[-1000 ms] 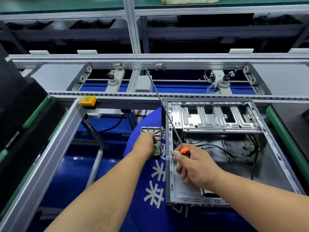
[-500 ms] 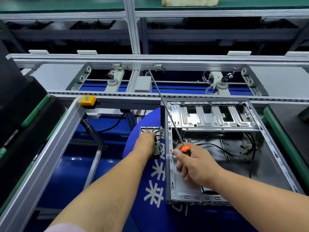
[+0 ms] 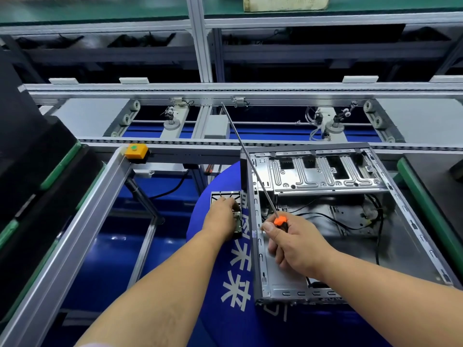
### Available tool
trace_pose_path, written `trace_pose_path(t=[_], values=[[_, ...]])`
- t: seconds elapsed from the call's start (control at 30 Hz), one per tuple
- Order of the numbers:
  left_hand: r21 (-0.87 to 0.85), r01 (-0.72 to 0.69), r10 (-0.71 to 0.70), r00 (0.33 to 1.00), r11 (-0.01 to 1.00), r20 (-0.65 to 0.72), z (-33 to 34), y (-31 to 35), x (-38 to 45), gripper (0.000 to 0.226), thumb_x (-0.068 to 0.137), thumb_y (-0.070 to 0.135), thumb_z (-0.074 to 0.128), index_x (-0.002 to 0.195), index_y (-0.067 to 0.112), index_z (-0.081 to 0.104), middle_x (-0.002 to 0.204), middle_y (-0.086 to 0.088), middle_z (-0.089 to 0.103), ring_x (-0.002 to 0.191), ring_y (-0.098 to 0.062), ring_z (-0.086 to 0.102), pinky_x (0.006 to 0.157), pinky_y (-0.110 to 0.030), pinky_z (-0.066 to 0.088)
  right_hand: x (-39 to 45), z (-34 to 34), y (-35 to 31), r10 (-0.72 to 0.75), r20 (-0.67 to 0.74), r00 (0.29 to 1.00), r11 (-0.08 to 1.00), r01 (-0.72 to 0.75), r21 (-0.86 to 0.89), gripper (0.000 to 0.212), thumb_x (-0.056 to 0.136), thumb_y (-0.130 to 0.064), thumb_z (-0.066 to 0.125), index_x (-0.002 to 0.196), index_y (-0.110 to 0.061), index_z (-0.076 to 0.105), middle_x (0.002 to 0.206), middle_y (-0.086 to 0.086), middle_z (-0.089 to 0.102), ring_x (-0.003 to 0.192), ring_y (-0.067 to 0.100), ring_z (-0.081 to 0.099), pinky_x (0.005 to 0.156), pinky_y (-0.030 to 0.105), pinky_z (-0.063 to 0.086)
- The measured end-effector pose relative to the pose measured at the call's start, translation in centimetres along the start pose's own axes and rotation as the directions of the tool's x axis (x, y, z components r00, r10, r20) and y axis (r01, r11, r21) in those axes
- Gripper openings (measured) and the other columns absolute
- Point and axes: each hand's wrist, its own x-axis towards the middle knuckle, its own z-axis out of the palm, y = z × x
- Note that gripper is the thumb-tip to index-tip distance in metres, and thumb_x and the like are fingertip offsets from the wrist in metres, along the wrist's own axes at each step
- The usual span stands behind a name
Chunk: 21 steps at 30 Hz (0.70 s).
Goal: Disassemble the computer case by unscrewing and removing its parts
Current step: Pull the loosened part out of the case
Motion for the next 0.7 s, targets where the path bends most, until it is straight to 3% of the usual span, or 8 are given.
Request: trace_pose_path(t=[0.1,0.23,0.3,0.4,0.5,0.6,0.7], values=[[-0.139,0.04,-0.038,0.999,0.99,0.021,-0.3,0.1,-0.2,0.046,0.091,-0.006,0.054,0.121,0.027,0.066,0.125,0.007,0.058,0.106,-0.02,0.06,0.079,-0.036,0.053,0.0,0.0,0.0,-0.015,-0.005,1.0,1.0,0.015,-0.022,0.021,0.103,-0.036,0.058,0.086,-0.028,0.064,0.076,0.021,0.067,0.055,0.024,0.062,0.052,0.034,0.055],[-0.288,0.103,-0.102,0.995,0.952,0.02,-0.9,0.1,-0.4,0.059,0.087,-0.011,0.048,0.104,0.043,0.062,0.113,0.013,0.063,0.095,-0.014,0.064,0.075,-0.036,0.059,0.0,0.1,0.1,-0.029,-0.006,1.0,0.999,0.029,-0.025,0.021,0.103,-0.037,0.057,0.085,-0.029,0.064,0.076,0.02,0.068,0.056,0.023,0.062,0.054,0.035,0.055],[-0.422,0.143,-0.159,0.987,0.895,-0.004,-1.2,-0.2,-0.7,0.06,0.086,-0.013,0.043,0.1,0.042,0.063,0.112,0.013,0.066,0.095,-0.011,0.064,0.065,-0.025,0.057,0.1,0.0,0.1,-0.027,-0.001,1.0,0.999,0.027,-0.021,0.021,0.103,-0.037,0.057,0.085,-0.029,0.064,0.077,0.021,0.068,0.056,0.023,0.062,0.055,0.035,0.055],[-0.657,0.181,-0.276,0.96,0.732,-0.044,-1.7,-0.4,-1.3,0.056,0.088,-0.013,0.04,0.1,0.034,0.069,0.116,0.006,0.071,0.1,-0.008,0.066,0.058,-0.012,0.05,0.2,0.0,0.2,-0.028,0.005,1.0,0.999,0.028,-0.04,0.021,0.103,-0.04,0.058,0.085,-0.03,0.064,0.079,0.023,0.067,0.057,0.023,0.063,0.055,0.036,0.057],[-0.865,0.2,-0.372,0.928,0.46,0.017,-2.0,-0.3,-1.9,0.043,0.101,-0.006,0.04,0.105,0.019,0.076,0.114,-0.003,0.076,0.102,-0.017,0.072,0.068,-0.02,0.056,0.4,0.0,0.4,-0.021,0.003,1.0,0.998,0.021,-0.058,0.021,0.102,-0.043,0.058,0.085,-0.032,0.064,0.079,0.022,0.068,0.058,0.023,0.065,0.057,0.036,0.059],[-0.971,0.145,-0.376,0.924,0.189,0.065,-2.7,0.0,-2.6,0.037,0.109,0.001,0.038,0.11,0.007,0.075,0.11,-0.01,0.08,0.104,-0.021,0.077,0.082,-0.027,0.061,0.4,-0.1,0.6,-0.02,0.005,1.0,0.997,0.02,-0.08,0.021,0.101,-0.045,0.057,0.086,-0.033,0.064,0.079,0.02,0.069,0.059,0.023,0.066,0.057,0.036,0.059],[-0.988,0.119,-0.368,0.927,0.094,0.077,-3.3,0.3,-3.0,0.033,0.111,0.006,0.04,0.112,0.002,0.073,0.107,-0.013,0.08,0.102,-0.025,0.078,0.086,-0.033,0.064,0.4,0.0,0.6,-0.017,0.004,1.0,0.997,0.017,-0.078,0.021,0.1,-0.045,0.057,0.087,-0.031,0.064,0.078,0.021,0.069,0.058,0.023,0.065,0.056,0.034,0.058]])
